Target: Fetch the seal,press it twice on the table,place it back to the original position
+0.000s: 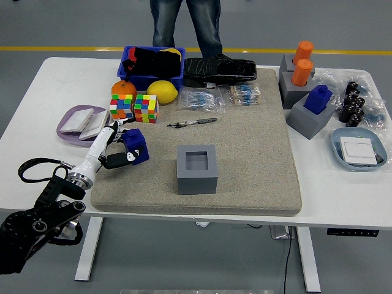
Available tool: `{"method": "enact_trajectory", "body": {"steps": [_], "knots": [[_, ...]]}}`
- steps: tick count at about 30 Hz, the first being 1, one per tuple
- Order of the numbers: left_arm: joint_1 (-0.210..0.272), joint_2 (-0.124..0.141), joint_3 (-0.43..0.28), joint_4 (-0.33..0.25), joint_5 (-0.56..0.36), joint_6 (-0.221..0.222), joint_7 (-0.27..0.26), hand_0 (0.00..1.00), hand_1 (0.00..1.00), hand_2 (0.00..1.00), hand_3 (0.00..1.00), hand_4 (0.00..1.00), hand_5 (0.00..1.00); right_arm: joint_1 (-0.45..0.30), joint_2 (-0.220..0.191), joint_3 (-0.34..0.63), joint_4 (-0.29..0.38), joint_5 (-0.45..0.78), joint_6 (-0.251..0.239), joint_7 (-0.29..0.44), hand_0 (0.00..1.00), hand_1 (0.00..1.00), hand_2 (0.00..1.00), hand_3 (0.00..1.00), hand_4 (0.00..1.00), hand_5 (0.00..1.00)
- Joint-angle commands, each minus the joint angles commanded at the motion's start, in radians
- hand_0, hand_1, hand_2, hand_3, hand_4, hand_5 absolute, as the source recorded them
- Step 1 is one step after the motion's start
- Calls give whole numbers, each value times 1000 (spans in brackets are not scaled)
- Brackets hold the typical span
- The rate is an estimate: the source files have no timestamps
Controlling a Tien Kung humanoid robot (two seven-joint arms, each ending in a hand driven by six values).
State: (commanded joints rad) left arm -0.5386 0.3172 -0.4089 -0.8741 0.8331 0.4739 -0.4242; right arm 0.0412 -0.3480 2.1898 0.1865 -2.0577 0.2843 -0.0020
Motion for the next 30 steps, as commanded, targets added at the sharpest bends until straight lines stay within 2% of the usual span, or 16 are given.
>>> {"method": "enact_trajectory", "body": {"steps": [5,10,15,21,26,30], "knots": [[2,6,1,-16,12,-3,5,571,468,469,834,567,2,-1,0,2,0,0,0,0,784,682,659,615,786,443],[-1,16,-61,-72,47,2,11,571,468,469,834,567,2,-1,-1,1,0,0,0,0,784,682,659,615,786,443],[-15,29,-118,-144,93,4,23,569,468,470,832,569,2,0,0,-4,1,5,1,0,784,682,658,614,786,442],[-18,37,-149,-248,138,5,38,569,468,469,833,568,2,-2,-1,4,0,0,0,0,783,682,658,614,785,442],[-18,40,-143,-350,175,-4,61,569,470,468,832,572,2,-1,0,1,1,2,0,-1,783,682,658,614,785,441],[-24,44,-124,-404,191,-23,89,566,470,468,833,573,2,-1,0,-1,1,3,0,-1,783,682,658,614,785,443]]}}
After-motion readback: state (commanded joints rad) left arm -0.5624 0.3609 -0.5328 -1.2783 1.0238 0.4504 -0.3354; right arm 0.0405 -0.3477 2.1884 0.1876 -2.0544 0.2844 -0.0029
